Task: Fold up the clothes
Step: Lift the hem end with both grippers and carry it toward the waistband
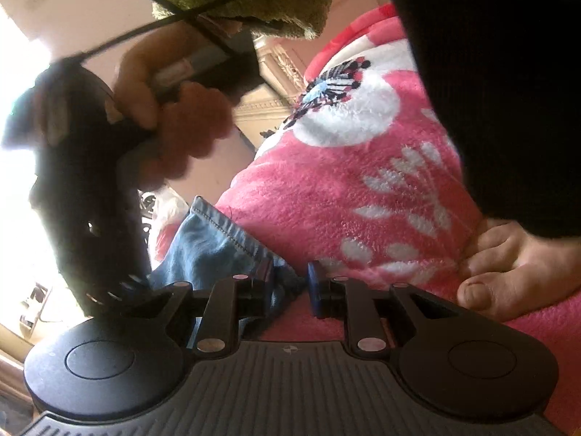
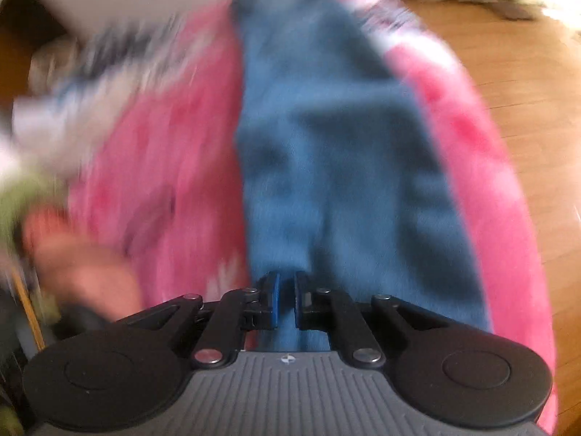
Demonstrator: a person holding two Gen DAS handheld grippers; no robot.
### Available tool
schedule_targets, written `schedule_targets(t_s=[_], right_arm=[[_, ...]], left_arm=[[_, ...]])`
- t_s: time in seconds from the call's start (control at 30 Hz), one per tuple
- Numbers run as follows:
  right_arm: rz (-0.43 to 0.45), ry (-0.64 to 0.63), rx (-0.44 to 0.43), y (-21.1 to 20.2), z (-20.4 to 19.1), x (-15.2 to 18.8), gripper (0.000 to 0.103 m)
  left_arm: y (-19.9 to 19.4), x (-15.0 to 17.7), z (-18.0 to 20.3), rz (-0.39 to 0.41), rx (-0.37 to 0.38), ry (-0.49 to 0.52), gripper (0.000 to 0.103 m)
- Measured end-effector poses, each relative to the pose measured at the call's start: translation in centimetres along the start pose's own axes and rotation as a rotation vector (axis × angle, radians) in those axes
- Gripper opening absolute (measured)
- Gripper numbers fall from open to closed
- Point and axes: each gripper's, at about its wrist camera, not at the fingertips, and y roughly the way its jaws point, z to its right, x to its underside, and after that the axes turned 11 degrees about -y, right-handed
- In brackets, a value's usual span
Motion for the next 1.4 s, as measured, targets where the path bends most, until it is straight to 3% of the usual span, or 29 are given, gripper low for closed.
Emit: schedule_targets(t_s=[0.07, 0.13, 0.23, 0.33, 0.47, 0.57, 0.67, 0.7, 0.77, 0.83, 0.97, 1.07, 1.2, 1.27, 1.33, 1.4], right_arm=[[0.012, 0.007, -0.04, -2.1, 0.7, 0.2, 0.009], [-0.077, -0.033, -0.059, -2.6, 0.5, 0.9, 0.009], [-0.127, -0.07, 0.073, -1.4, 0.2, 2.7, 0.005], [-0.005, 0.095, 0.067, -2.4, 1.7, 3.3, 0.007], [0.064, 0.115, 0.041, -5.0, 2.1, 4.2, 0.007], [0.064, 0.177, 0.146, -4.3, 3.8, 5.2, 0.004], [0.188, 0.296, 0.176, -5.1, 4.9, 5.4, 0.006], [0.23, 0.276, 0.199, -6.1, 4.5, 5.4, 0.006], [0.242, 0.262, 0.163, -7.3, 4.5, 5.4, 0.007], [0.185, 0.271, 0.094, -7.2, 4.6, 6.0, 0.007], [0.113, 0.27, 0.182, -6.6, 4.6, 7.4, 0.007], [0.231, 0.305, 0.2, -8.8, 3.6, 7.5, 0.008], [0.259, 0.289, 0.204, -9.8, 2.2, 7.0, 0.008], [0.258, 0.28, 0.209, -9.6, 1.9, 6.4, 0.008], [0.226, 0.21, 0.224, -8.5, 0.7, 4.1, 0.008], [0.118, 0.04, 0.289, -6.2, -1.5, 1.2, 0.008]], left_arm=[[-0.1, -0.2, -0.1, -0.001, 0.002, -0.008, 0.019], [-0.1, -0.3, 0.0, 0.003, -0.001, -0.012, 0.019], [-0.1, -0.3, 0.2, 0.006, -0.002, -0.001, 0.019], [-0.2, -0.3, 0.0, 0.003, 0.004, 0.006, 0.019], [-0.2, 0.0, -0.1, 0.0, 0.005, -0.012, 0.019], [-0.3, 0.0, 0.1, 0.001, 0.001, -0.006, 0.02], [-0.7, -0.2, 0.1, -0.009, 0.0, -0.007, 0.021], [-0.9, -0.2, 0.1, -0.013, -0.001, -0.01, 0.021], [-1.9, -0.4, -0.1, -0.011, -0.008, -0.045, 0.022], [-3.0, -0.3, -0.2, -0.006, -0.02, -0.074, 0.022], [-5.2, 0.4, -0.1, 0.023, -0.061, -0.078, 0.022], [-5.0, 0.5, -0.6, 0.033, -0.092, -0.093, 0.022], [-3.1, 0.0, -1.6, 0.05, -0.124, -0.105, 0.022], [-1.7, -0.3, -2.2, 0.019, -0.115, -0.131, 0.025], [-0.7, 0.0, -2.6, -0.016, -0.094, -0.164, 0.025], [0.3, 0.4, -2.9, -0.052, -0.072, -0.198, 0.025]])
